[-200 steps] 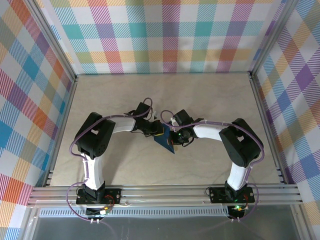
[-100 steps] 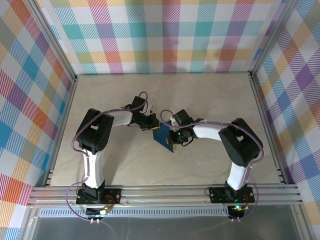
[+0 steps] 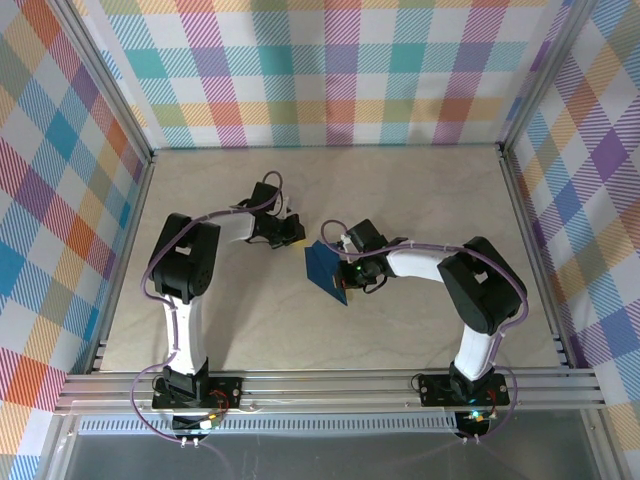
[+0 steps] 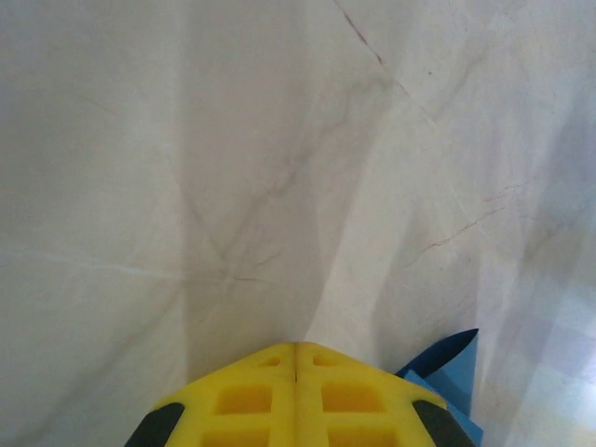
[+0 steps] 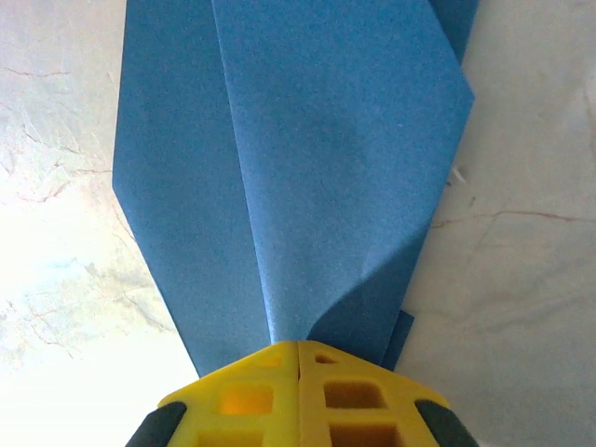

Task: Fold a paper plane with a square sheet of paper (fold left side to right side)

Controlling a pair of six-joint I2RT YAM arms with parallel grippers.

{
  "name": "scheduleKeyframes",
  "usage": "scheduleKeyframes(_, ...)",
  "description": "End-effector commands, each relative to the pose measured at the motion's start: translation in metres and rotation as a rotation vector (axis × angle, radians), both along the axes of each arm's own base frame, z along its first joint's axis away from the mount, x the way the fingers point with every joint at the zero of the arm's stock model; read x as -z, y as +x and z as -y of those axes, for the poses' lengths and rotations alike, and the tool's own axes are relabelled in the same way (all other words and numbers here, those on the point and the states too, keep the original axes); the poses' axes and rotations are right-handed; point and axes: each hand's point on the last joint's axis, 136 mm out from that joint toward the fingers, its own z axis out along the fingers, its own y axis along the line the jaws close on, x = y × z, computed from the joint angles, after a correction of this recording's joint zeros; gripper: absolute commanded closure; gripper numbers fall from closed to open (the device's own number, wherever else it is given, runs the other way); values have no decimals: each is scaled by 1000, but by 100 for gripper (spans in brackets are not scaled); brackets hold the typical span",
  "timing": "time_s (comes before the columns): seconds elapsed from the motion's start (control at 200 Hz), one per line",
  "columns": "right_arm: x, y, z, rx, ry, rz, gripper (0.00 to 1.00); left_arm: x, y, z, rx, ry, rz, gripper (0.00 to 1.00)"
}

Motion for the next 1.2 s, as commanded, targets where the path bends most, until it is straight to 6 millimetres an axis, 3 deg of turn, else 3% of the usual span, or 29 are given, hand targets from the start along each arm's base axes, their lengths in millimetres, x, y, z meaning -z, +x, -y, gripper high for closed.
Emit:
scheduleKeyframes(0.0, 56, -63, 63, 19, -286, -237, 100, -28, -6, -7, 2, -2, 76, 100)
scheduleKeyframes(0.16, 53, -58, 57, 23, -258, -214, 100, -41, -47, 26, 92, -75, 80, 100)
scheduleKeyframes(0.275, 52, -56, 55, 26, -251, -208, 100, -44, -65, 52, 142, -113, 79, 100)
scheduleKeyframes(0.525, 53, -56, 54, 26, -246, -212, 100, -20, -74, 81, 201, -86, 32, 100)
scheduleKeyframes(0.765, 41, -54, 42, 19, -183, -209, 100, 16, -72, 69, 177, 28, -15, 100)
scheduleKeyframes(1.05, -27, -27, -5, -6, 68, -129, 100, 36, -89, 59, 188, 57, -63, 100)
scheduleKeyframes(1.195, -44, -17, -16, 0, 195, -108, 100, 36, -92, 60, 193, 48, -69, 100)
